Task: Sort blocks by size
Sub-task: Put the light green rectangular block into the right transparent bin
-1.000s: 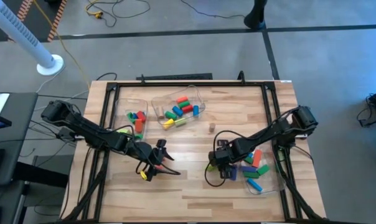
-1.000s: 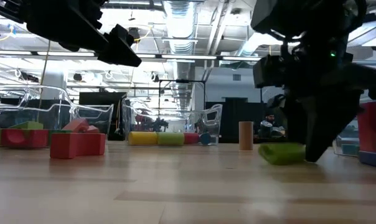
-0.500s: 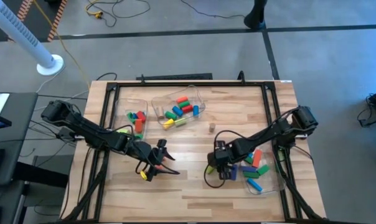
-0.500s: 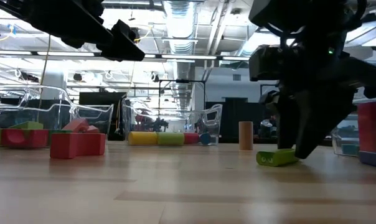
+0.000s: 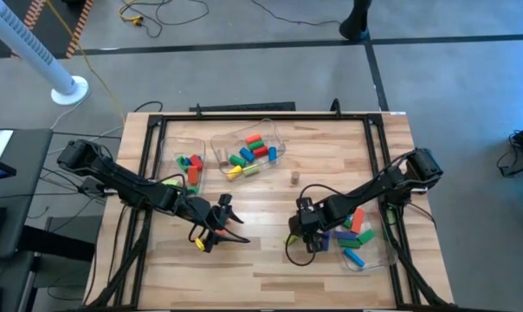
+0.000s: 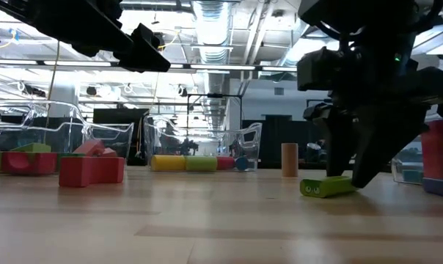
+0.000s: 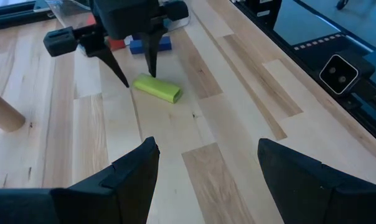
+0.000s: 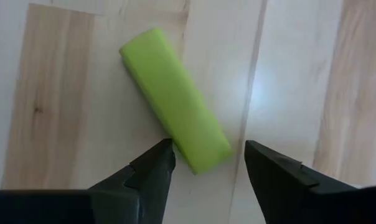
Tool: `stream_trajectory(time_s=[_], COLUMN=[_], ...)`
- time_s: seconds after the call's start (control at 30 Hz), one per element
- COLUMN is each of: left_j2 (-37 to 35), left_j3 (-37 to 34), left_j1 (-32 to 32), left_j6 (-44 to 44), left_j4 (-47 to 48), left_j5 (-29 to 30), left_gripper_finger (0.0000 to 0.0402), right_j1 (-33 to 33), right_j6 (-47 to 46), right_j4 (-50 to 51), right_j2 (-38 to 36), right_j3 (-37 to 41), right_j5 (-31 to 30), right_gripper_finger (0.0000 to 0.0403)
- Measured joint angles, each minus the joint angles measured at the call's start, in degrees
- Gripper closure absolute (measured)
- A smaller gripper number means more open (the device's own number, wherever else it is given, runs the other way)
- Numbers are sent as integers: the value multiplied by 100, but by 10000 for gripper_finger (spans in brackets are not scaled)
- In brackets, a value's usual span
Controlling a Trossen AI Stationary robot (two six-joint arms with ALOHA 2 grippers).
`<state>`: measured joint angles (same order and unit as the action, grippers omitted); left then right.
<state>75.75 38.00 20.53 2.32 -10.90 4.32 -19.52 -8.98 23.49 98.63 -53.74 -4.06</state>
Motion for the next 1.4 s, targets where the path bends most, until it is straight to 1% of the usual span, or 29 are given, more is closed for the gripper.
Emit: stream_trajectory(time_s=[0.07, 0.2, 0.33, 0.43, 0.53, 0.77, 0.93, 1.0, 1.07, 1.23, 1.4], left_j2=[0, 0, 0, 0, 0, 0, 0, 0, 0, 0, 0], left_j3=[0, 0, 0, 0, 0, 0, 1, 2, 2, 2, 2], left_j1=[0, 0, 0, 0, 0, 0, 2, 1, 2, 0, 2], left_j6=[-1, -18, -45, -45, -43, -52, -62, -53, -47, -3, -1], left_j4=[0, 0, 0, 0, 0, 1, 4, 2, -2, -5, -2], left_j5=[0, 0, 0, 0, 0, 0, 0, 0, 0, 1, 0], left_gripper_finger=[134, 134, 134, 134, 134, 134, 134, 134, 134, 134, 134], right_j1=[-1, 6, -74, -91, -77, -81, -148, -171, -193, -217, -228], right_j6=[3, 57, 316, 320, 291, 114, 140, 161, 151, 136, 153], right_j4=[-15, -166, -404, -387, -387, -333, -156, 75, 276, 611, 1144], right_j2=[0, 2, 0, 4, 108, 444, 398, 407, 409, 411, 411], right_j3=[0, 0, -3, -7, -7, -78, -247, -399, -527, -901, -1397], right_j5=[-81, -54, -28, 12, 114, 120, 98, 119, 160, 157, -205], right_gripper_finger=[163, 145, 144, 147, 158, 199, 249, 271, 284, 284, 283])
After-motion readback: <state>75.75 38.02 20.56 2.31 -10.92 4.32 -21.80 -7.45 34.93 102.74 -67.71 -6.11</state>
